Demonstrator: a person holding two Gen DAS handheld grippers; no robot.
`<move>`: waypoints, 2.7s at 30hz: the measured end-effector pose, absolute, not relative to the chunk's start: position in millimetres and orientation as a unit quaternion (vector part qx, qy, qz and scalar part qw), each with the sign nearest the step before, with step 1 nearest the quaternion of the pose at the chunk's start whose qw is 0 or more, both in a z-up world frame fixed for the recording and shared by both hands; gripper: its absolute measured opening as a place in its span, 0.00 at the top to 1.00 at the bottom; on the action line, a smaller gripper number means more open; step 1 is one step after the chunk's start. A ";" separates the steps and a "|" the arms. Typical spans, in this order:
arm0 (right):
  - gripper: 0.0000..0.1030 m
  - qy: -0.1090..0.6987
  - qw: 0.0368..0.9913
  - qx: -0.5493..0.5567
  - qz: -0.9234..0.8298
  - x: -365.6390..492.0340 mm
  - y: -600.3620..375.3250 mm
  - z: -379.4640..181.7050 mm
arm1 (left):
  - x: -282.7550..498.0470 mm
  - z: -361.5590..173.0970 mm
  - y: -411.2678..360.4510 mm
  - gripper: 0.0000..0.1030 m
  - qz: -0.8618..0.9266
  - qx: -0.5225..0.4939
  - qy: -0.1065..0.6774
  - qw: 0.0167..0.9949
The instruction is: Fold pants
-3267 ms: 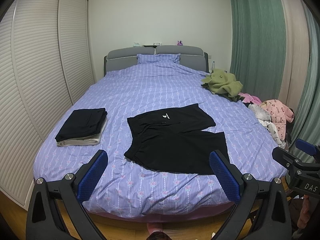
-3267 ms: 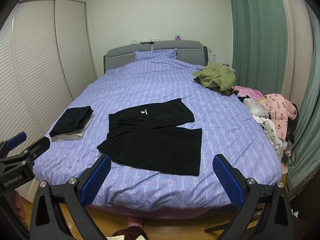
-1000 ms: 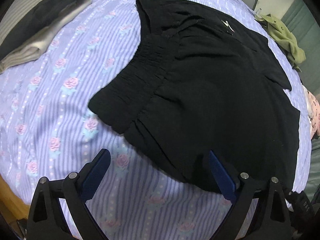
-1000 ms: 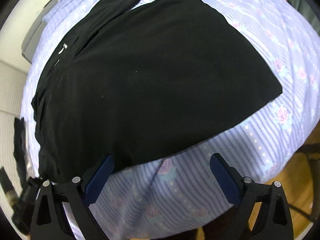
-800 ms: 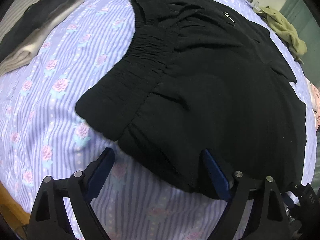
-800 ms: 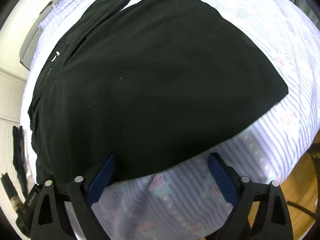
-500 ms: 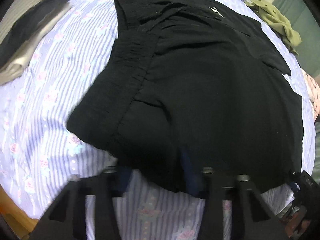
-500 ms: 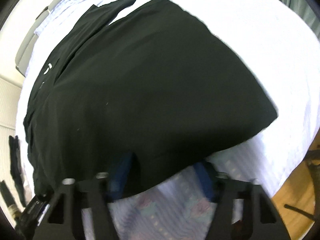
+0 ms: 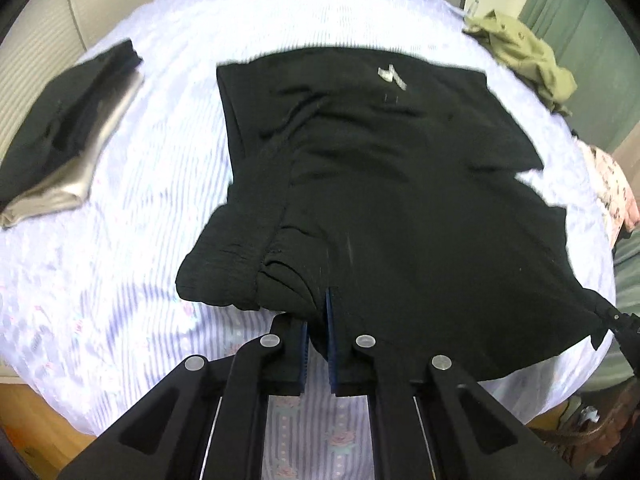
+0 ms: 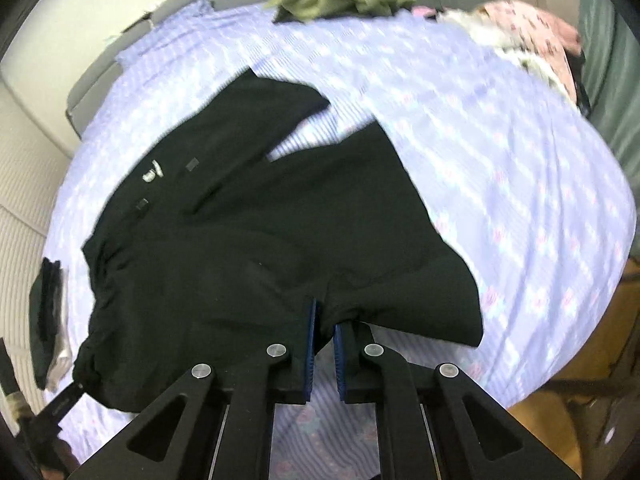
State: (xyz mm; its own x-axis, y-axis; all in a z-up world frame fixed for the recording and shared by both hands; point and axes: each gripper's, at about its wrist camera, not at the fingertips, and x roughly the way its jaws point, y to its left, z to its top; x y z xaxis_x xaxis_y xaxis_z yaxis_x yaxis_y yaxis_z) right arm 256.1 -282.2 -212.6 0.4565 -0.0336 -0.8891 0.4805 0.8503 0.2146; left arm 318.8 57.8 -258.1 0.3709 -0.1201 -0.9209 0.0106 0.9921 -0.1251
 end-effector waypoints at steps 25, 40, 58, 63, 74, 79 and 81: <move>0.93 0.372 0.909 0.173 -0.079 575.9 -274.7 -150.3 | 530.7 -196.4 61.5 0.92 0.034 -0.091 0.459 0.883; 0.93 0.472 0.877 0.075 -0.052 725.7 -232.6 -261.2 | 637.3 -295.2 85.2 0.75 0.048 -0.083 0.550 0.830; 0.39 0.494 0.867 0.046 -0.042 702.0 -186.7 -234.4 | 633.7 -244.1 131.3 0.07 -0.013 -0.141 0.532 0.835; 0.33 0.487 0.873 0.009 0.019 659.1 -139.5 -221.4 | 602.0 -240.4 164.0 0.08 -0.075 -0.094 0.496 0.860; 0.33 0.531 0.844 -0.012 0.067 625.2 -80.8 -256.8 | 614.5 -302.7 196.0 0.24 -0.130 -0.152 0.531 0.824; 0.33 0.536 0.843 -0.011 0.053 618.2 -73.7 -256.1 | 624.9 -328.4 194.0 0.45 -0.127 -0.153 0.552 0.810; 0.33 0.536 0.843 -0.010 0.050 616.6 -72.0 -254.7 | 623.4 -327.6 192.9 0.64 -0.119 -0.137 0.547 0.817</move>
State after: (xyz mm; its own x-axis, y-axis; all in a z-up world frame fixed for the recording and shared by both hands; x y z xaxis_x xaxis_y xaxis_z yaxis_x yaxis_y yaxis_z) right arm 616.6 -72.0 -254.7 0.4200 0.0746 -0.9044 -0.0955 0.9947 0.0377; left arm 623.4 192.9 -327.6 0.3733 -0.3445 -0.8614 0.0449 0.9341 -0.3541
